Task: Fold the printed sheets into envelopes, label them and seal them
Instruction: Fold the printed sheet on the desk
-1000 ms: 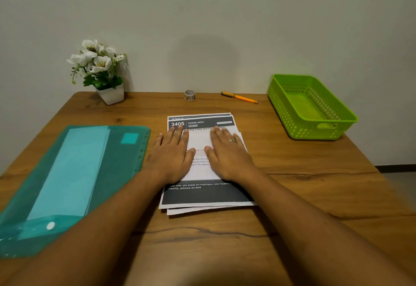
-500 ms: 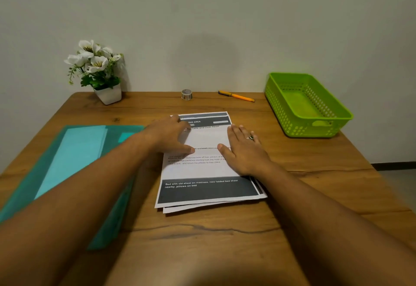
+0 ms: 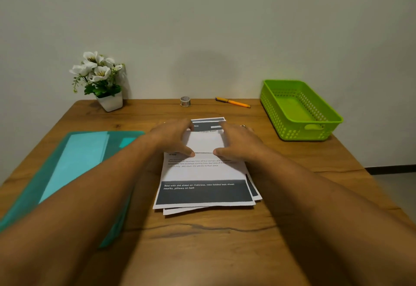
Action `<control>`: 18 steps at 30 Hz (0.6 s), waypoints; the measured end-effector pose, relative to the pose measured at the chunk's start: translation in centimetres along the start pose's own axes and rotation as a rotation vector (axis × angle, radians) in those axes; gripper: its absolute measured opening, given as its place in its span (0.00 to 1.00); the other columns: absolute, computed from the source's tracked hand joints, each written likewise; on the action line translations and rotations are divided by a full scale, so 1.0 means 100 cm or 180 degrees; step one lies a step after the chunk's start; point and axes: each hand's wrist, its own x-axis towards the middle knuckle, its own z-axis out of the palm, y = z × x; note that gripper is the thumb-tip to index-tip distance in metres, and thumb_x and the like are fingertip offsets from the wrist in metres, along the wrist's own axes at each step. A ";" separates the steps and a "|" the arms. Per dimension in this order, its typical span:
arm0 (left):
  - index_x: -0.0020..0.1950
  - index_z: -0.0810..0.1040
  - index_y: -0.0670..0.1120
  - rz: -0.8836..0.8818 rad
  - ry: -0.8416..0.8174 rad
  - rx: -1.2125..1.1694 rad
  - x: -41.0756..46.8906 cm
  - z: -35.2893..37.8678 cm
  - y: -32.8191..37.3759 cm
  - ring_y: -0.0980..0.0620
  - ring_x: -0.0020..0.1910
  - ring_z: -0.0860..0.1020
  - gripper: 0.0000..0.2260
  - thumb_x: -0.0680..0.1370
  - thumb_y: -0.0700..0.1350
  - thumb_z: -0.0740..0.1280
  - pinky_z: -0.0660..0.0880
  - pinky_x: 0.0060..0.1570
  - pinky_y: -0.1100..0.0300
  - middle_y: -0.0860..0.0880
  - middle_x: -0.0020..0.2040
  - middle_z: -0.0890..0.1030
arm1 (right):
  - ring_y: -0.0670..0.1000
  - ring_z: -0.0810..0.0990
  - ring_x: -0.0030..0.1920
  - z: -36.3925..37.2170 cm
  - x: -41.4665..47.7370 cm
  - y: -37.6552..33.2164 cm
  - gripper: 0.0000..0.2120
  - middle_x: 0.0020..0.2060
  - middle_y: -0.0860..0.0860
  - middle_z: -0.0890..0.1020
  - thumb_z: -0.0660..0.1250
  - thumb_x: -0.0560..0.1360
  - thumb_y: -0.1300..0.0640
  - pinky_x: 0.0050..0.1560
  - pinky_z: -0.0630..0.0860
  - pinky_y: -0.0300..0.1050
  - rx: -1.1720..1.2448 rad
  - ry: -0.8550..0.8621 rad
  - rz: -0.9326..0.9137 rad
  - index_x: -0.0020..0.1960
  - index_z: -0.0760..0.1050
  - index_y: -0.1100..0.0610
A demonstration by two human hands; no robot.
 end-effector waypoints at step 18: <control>0.68 0.70 0.50 0.0491 0.1356 0.0693 -0.046 0.024 0.018 0.46 0.62 0.72 0.29 0.73 0.63 0.73 0.64 0.58 0.47 0.50 0.65 0.77 | 0.56 0.78 0.64 0.003 -0.005 -0.042 0.40 0.64 0.53 0.80 0.74 0.72 0.39 0.70 0.63 0.62 -0.0779 0.0540 -0.0781 0.76 0.62 0.53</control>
